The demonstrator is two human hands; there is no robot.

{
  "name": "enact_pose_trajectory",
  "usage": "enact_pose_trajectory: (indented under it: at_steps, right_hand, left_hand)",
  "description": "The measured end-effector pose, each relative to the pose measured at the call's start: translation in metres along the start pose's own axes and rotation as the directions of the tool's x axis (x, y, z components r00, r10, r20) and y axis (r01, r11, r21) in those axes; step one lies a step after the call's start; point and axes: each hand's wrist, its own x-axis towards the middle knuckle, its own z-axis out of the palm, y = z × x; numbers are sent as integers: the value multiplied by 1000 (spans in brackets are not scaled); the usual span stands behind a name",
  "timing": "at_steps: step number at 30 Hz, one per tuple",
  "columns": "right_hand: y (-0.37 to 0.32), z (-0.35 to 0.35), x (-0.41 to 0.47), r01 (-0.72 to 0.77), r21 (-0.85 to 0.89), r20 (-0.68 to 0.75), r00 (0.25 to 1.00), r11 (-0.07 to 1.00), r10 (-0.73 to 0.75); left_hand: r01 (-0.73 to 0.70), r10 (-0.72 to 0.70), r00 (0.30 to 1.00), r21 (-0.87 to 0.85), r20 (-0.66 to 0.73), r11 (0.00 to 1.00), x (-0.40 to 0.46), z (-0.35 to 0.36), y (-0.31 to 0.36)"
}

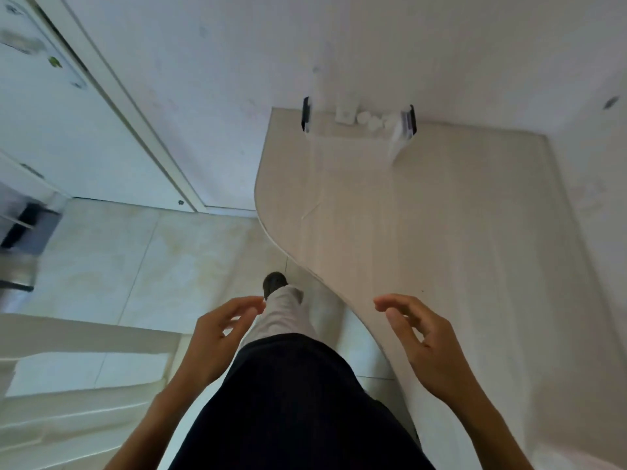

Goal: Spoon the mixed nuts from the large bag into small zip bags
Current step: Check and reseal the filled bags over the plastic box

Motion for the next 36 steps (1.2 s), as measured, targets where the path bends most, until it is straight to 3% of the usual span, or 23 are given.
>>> enact_pose_trajectory:
  at_steps: [9, 19, 27, 36]
  right_hand:
    - [-53, 69, 139, -62, 51, -135, 989, 997, 68]
    - [-116, 149, 257, -142, 141, -302, 936, 980, 179]
    - [-116, 167, 307, -208, 227, -422, 860, 951, 288]
    - [-83, 100, 349, -249, 285, -583, 721, 925, 374]
  left_hand:
    - [-83, 89, 993, -80, 80, 993, 166, -91, -13]
    - [-106, 88, 967, 63, 238, 992, 318, -217, -14]
    - [-164, 94, 887, 119, 451, 979, 414, -212, 9]
    - [-277, 105, 767, 179, 633, 944, 521, -144, 74]
